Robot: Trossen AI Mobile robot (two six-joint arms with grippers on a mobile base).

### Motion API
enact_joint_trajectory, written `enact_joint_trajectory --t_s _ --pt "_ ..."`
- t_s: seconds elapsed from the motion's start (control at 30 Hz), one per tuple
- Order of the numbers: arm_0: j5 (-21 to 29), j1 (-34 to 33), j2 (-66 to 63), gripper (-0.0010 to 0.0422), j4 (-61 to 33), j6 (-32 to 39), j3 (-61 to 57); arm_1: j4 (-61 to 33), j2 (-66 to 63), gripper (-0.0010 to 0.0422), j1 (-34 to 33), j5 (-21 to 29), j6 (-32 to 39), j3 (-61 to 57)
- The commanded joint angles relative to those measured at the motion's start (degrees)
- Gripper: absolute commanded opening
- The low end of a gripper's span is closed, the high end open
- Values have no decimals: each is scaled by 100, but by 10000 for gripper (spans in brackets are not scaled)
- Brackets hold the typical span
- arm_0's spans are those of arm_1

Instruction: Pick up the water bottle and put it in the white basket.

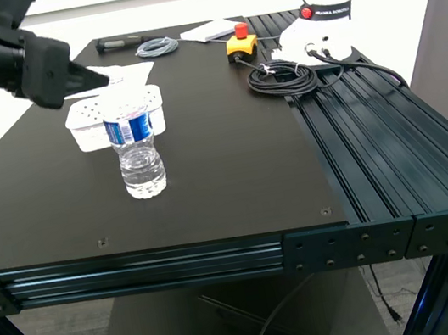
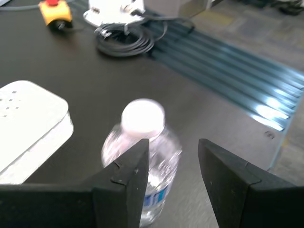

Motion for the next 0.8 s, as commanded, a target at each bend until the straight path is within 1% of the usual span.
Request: enact_joint_trajectory --t_s 0.03,0.2,0.27,0.37,0.53,0.67,0.8 --pt "0 2 -2 1 15 0 9 223 2 173 -2 -20 37 -70" --pt "0 2 -2 1 15 0 9 420 136 250 -2 -98 2 -79" --pt "0 2 -2 1 17 0 9 540 407 262 -2 -63 -57 -79" --pt "0 2 -2 1 17 -2 9 807 960 252 -2 -61 -48 -79" --pt "0 2 -2 1 15 0 9 1937 1738 214 -2 -63 -402 -33" --pt "0 2 -2 1 17 0 9 1976 1971 196 -2 -63 -437 221" --pt "0 0 -2 1 13 0 9 1974 1980 196 -2 -74 -435 391"
